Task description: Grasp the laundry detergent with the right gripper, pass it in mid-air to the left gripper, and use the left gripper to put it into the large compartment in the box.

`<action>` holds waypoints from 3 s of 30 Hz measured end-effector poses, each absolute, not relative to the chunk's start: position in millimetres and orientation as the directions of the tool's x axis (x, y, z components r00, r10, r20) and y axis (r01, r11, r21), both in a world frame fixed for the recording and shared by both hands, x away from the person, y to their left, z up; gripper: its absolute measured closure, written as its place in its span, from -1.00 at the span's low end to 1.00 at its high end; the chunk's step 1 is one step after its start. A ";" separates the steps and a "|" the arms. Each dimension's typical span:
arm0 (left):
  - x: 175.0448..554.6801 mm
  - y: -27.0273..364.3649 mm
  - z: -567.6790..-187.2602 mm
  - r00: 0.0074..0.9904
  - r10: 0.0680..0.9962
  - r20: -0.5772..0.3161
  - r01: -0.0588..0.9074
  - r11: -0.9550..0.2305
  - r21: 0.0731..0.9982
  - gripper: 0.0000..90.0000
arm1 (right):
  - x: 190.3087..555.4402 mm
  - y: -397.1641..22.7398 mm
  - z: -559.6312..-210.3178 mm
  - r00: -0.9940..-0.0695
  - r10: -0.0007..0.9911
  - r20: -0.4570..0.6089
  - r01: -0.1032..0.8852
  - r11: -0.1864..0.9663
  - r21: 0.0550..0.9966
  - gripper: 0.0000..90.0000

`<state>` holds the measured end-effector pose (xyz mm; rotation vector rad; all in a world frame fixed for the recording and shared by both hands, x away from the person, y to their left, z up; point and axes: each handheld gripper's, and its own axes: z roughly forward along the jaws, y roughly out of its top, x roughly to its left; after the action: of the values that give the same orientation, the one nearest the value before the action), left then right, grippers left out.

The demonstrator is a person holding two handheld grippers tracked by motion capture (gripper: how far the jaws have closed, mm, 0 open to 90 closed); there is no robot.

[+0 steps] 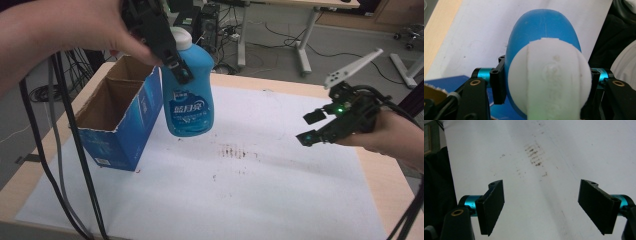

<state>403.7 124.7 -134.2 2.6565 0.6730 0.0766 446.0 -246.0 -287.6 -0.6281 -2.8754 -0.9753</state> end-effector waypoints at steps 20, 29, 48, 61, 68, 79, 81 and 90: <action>397.9 225.7 -100.4 0.651 0.759 0.004 0.675 -0.580 0.456 -0.15 | 440.7 -311.2 -296.9 -0.834 0.523 0.172 0.520 0.644 0.562 -0.54; 397.4 257.8 -107.1 0.566 0.824 0.025 0.737 -0.520 0.432 -0.15 | 441.8 -317.3 -297.9 -0.824 0.540 0.171 0.532 0.632 0.564 -0.54; 395.4 269.8 -151.6 0.531 0.847 0.023 0.778 -0.498 0.382 -0.15 | 444.0 -325.4 -297.3 -0.812 0.558 0.170 0.545 0.622 0.562 -0.54; 394.9 271.5 -204.6 0.542 0.840 -0.013 0.793 -0.505 0.341 -0.15 | 444.2 -327.7 -296.7 -0.806 0.567 0.171 0.551 0.611 0.568 -0.54; 397.0 270.3 -224.7 0.541 0.841 -0.005 0.796 -0.510 0.325 -0.15 | 442.8 -328.6 -296.2 -0.803 0.571 0.170 0.553 0.610 0.567 -0.54; 403.5 270.5 -252.7 0.554 0.832 0.017 0.790 -0.532 0.306 -0.15 | 441.1 -328.6 -295.8 -0.799 0.577 0.168 0.559 0.610 0.562 -0.54; 404.0 271.3 -257.1 0.554 0.832 0.020 0.788 -0.532 0.311 -0.15 | 441.2 -328.8 -295.7 -0.799 0.578 0.168 0.559 0.609 0.563 -0.54; 404.4 266.2 -272.4 0.603 0.796 0.053 0.753 -0.590 0.293 -0.15 | 442.8 -326.4 -298.5 -0.801 0.573 0.170 0.557 0.613 0.560 -0.54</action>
<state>404.4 266.2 -272.4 2.5907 1.2741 0.2605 442.8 -326.4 -298.5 -0.9972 -2.8450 -0.9727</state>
